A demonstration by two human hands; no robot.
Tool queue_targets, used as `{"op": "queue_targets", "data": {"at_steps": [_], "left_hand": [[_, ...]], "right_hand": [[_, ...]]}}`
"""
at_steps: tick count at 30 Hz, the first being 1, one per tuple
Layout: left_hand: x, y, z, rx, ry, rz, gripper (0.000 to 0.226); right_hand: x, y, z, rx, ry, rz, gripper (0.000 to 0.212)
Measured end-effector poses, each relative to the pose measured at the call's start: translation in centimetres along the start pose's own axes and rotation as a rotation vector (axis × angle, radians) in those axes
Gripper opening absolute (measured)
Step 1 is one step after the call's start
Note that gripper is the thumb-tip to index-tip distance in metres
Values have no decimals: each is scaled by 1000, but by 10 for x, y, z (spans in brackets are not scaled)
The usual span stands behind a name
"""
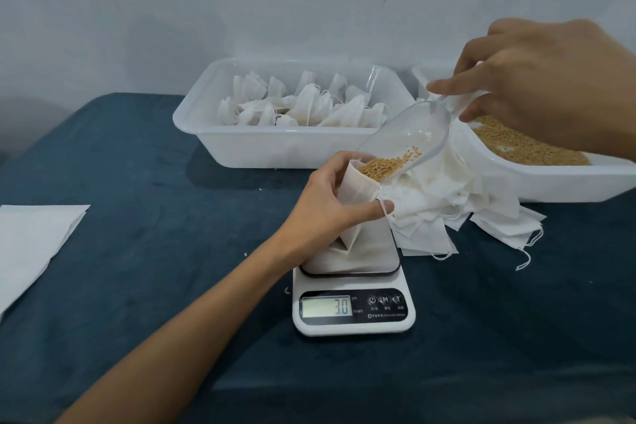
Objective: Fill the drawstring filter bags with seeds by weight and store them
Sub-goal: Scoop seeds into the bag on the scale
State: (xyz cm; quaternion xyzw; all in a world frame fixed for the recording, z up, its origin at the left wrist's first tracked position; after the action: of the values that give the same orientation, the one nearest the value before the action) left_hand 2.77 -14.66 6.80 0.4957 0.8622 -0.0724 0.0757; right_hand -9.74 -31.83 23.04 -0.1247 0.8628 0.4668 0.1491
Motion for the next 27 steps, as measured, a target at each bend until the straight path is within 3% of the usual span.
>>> {"op": "queue_targets", "data": {"at_steps": [27], "left_hand": [[-1, 0, 2, -17, -19, 8, 53]], "right_hand": [[-1, 6, 4, 13, -3, -12, 44]]}}
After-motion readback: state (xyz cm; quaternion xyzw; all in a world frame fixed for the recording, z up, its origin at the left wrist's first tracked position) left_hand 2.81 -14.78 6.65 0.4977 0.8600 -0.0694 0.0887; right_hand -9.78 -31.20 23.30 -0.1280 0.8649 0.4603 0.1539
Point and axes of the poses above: each hand's wrist, its own x-axis away from the middle knuckle, its own y-axis out of the back of the hand, z = x × y, the point moved 4 cm from there along -x, towards the middle knuckle, and after that the axes turned 4 degrees about x, right-handed, at the moved point
